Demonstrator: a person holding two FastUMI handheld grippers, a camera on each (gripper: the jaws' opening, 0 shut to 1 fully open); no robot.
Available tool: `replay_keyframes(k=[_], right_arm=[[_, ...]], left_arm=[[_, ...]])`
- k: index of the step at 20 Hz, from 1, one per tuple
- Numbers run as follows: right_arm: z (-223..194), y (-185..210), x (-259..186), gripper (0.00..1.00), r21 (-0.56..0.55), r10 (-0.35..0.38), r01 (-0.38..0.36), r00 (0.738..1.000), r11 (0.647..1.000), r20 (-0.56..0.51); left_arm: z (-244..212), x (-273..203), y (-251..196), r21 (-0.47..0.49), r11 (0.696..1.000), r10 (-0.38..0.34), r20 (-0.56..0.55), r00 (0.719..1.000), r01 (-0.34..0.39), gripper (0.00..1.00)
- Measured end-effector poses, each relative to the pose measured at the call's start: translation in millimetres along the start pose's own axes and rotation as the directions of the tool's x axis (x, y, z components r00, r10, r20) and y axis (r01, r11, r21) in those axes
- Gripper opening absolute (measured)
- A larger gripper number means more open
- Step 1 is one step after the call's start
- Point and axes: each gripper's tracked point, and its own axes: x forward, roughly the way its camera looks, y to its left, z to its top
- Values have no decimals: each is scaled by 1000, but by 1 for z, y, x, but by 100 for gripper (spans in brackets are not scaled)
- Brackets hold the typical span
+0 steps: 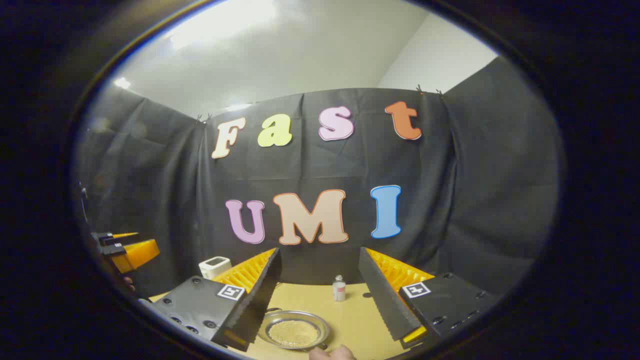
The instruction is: First push the handle of the pot to place it horizontally, then grasp the pot with both hands and set it on the induction cooktop.
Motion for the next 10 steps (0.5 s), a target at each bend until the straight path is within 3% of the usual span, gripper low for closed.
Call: replay_keyframes(k=[1,3,5,6,7,8,10], right_arm=[[2,5,-2,100,2,3,-3,1000,1000,4],[7,14,-2,93,6,8,-8,1000,1000,18],[4,16,-2,93,-10,4,-4,1000,1000,10],[4,18,-2,98,-16,2,-2,1000,1000,8],[5,21,-2,93,-18,1,0,1000,1000,7],[4,22,-3,93,-19,0,0,1000,1000,8],[4,25,-3,93,-26,-3,3,1000,1000,5]], left_arm=[[-1,-1,5,-8,1000,2,-7,1000,-2,93],[1,2,11,-10,1000,1,-5,1000,-1,89],[-2,3,17,8,1000,-3,-10,1000,3,89],[-1,5,18,14,1000,-5,-7,1000,5,89],[2,5,18,17,1000,-10,-1,1000,10,93],[4,6,17,20,1000,-18,7,1000,18,89],[1,7,17,29,999,-26,3,1000,26,89]])
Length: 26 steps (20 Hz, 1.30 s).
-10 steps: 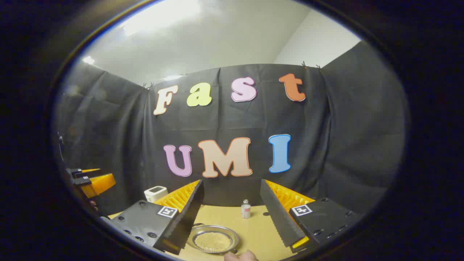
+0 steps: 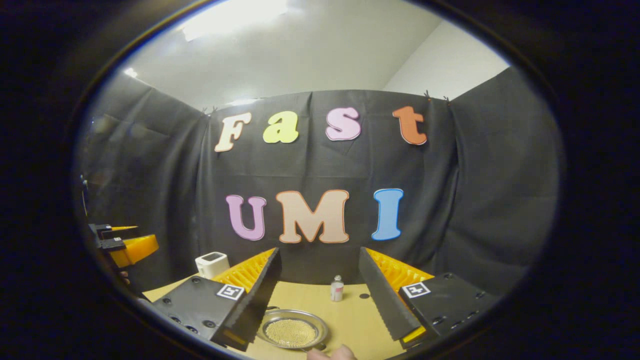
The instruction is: First push the handle of the pot to place it horizontally, then grasp the pot with both hands and set it on the induction cooktop.
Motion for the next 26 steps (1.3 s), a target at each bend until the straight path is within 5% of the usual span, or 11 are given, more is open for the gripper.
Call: replay_keyframes(k=[14,16,19,23,26], right_arm=[[-6,17,4,93,-37,17,-18,1000,999,-9],[-10,22,6,77,-54,28,-29,1000,998,-13],[-17,31,7,21,-49,54,-55,998,997,-23],[-48,55,5,4,13,140,-139,985,990,-105],[-65,65,6,5,49,160,-155,977,987,-144]], left_arm=[[-7,2,10,-21,1000,-12,-11,1000,12,89],[-8,4,11,-23,1000,-14,-12,1000,13,89],[-9,4,16,-28,1000,-12,-11,1000,12,89],[-12,4,22,-31,999,-18,-14,1000,18,89],[-14,3,30,-26,999,-24,-14,1000,24,89]])
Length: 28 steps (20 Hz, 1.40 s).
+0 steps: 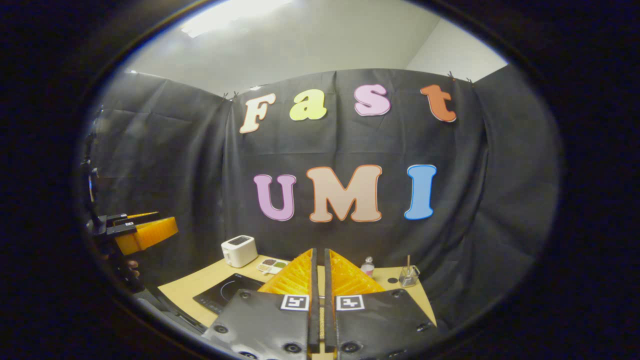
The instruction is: First push the handle of the pot to place it horizontally, then grasp the pot with both hands and set it on the induction cooktop.
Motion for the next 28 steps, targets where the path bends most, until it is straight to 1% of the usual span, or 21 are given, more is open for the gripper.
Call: replay_keyframes(k=[5,6,7,8,9,10,12,13,14,15,17,18,19,21,22,23,24,25,26,27,28], right_arm=[[-29,-3,5,6,56,-24,28,998,998,-66],[-36,-5,6,2,61,-27,32,996,998,-81],[-47,-8,7,5,66,-31,39,994,997,-109],[-61,-10,10,5,81,-28,40,989,996,-142],[-74,-10,13,0,103,-20,39,984,994,-176],[-92,-12,16,1,122,-11,39,975,992,-222],[-131,-18,24,0,149,0,48,952,988,-307],[-150,-19,27,2,158,16,43,936,986,-351],[-166,-20,30,0,160,33,31,923,987,-384],[-178,-21,32,2,153,49,14,916,988,-399],[-203,-27,43,0,130,83,-28,897,991,-435],[-216,-30,48,2,111,96,-50,883,993,-459],[-225,-35,54,0,92,111,-77,875,993,-471],[-246,-43,66,2,72,146,-127,853,989,-500],[-259,-45,70,3,79,170,-151,836,985,-521],[-269,-46,71,3,92,194,-172,820,981,-538],[-277,-44,73,0,111,225,-196,806,974,-547],[-286,-44,72,3,123,253,-222,793,967,-554],[-298,-45,73,3,125,272,-246,772,961,-574],[-310,-47,72,0,126,287,-266,751,956,-595],[-319,-48,72,3,132,301,-281,734,951,-609]], left_arm=[[-12,-2,12,-16,1000,-20,-12,1000,20,89],[-14,-1,15,-15,1000,-22,-12,1000,22,93],[-16,0,19,-12,1000,-20,-16,1000,20,94],[-19,0,21,-10,1000,-14,-23,1000,14,89],[-25,3,23,-14,1000,-10,-35,999,9,89],[-31,5,22,-23,1000,-9,-48,999,8,93],[-44,14,25,-22,1000,7,-74,997,-9,89],[-49,18,28,-21,999,28,-92,995,-30,94],[-57,22,27,-31,999,37,-109,993,-41,94],[-61,28,20,-51,998,33,-116,993,-39,89],[-71,43,20,-53,996,64,-145,987,-73,89],[-78,50,26,-45,993,97,-168,981,-106,94],[-78,56,24,-52,991,116,-171,978,-126,94],[-81,77,13,-58,988,132,-177,975,-144,89],[-90,84,12,-47,986,148,-198,969,-160,94],[-98,89,10,-37,983,168,-225,960,-181,89],[-104,94,7,-38,980,181,-239,954,-195,94],[-104,100,1,-48,978,188,-238,953,-205,89],[-110,107,-4,-55,975,195,-248,949,-214,94],[-116,110,-7,-54,973,200,-266,943,-222,94],[-123,112,-9,-51,972,204,-286,936,-227,94]])
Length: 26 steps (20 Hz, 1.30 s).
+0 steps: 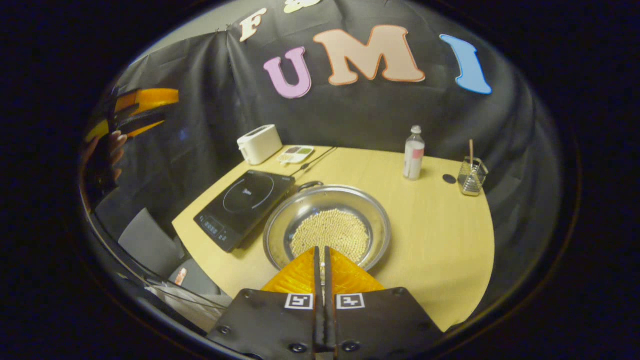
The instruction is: First push the handle of the pot to place it horizontally, then grasp the pot with both hands and set it on the induction cooktop.
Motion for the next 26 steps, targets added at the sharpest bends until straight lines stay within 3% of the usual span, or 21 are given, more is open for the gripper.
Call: replay_keyframes(k=[2,3,6,9,10,11,13,16,17,19,20,21,26], right_arm=[[-15,0,12,3,4,49,-48,998,999,-44],[-27,3,18,3,9,80,-80,993,997,-85],[-61,17,37,3,-8,183,-189,961,982,-205],[-92,13,47,3,-89,213,-254,923,963,-321],[-97,11,51,0,-107,212,-263,915,959,-343],[-103,9,54,3,-113,214,-272,906,956,-366],[-109,7,56,0,-113,223,-290,889,950,-400],[-116,2,55,2,-131,217,-300,874,945,-435],[-117,0,53,2,-138,210,-298,871,945,-445],[-114,-11,55,3,-156,188,-282,876,947,-444],[-112,-19,57,2,-163,176,-272,880,948,-441],[-110,-24,60,0,-163,168,-263,881,951,-442],[-98,-49,71,0,-174,133,-230,886,957,-443]], left_arm=[[-3,10,-6,15,1000,1,-19,1000,0,90],[-4,16,-8,32,999,5,-33,999,-4,95],[-10,26,-12,63,998,7,-58,998,-3,95],[-16,30,-16,66,998,7,-81,997,-2,95],[-16,31,-15,70,998,11,-85,996,-5,90],[-17,32,-11,77,997,23,-88,996,-17,94],[-18,37,-8,77,997,36,-91,995,-29,95],[-26,44,-8,69,997,43,-120,992,-35,90],[-27,45,-9,69,997,43,-122,992,-34,95],[-30,50,-13,79,996,38,-128,991,-28,95],[-32,53,-13,87,996,37,-134,990,-26,90],[-32,56,-14,89,996,37,-136,990,-25,95],[-35,62,-19,88,996,27,-146,989,-14,95]])
